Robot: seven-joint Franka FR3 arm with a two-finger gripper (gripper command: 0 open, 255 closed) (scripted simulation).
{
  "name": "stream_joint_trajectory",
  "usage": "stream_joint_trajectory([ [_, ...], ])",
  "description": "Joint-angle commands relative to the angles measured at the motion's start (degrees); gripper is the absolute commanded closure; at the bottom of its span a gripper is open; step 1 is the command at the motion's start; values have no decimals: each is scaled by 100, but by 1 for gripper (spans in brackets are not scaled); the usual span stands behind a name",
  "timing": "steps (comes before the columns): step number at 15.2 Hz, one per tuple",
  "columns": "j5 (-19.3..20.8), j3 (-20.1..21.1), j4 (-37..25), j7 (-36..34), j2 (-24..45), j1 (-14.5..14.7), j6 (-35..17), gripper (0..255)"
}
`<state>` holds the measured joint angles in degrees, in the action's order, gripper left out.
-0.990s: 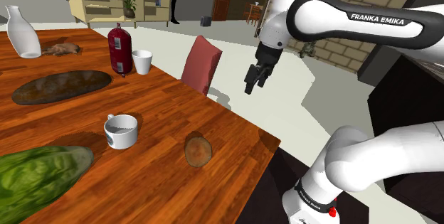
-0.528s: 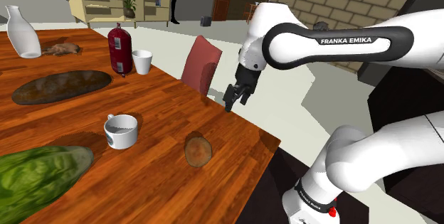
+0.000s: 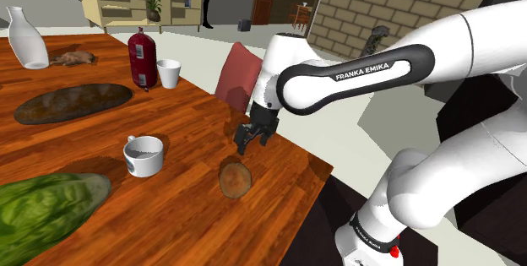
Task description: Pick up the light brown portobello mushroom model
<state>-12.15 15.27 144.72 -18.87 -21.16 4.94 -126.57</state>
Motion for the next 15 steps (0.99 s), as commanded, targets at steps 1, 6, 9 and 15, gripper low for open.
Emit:
stream_joint_trajectory([
  [1,-62,144,-16,-203,378,32,-406,0],
  [6,-49,390,-167,-601,1189,72,-1131,0],
  [9,-26,410,-81,-605,1371,71,-1394,0],
  [15,7,430,21,-608,1597,67,-1718,255],
])
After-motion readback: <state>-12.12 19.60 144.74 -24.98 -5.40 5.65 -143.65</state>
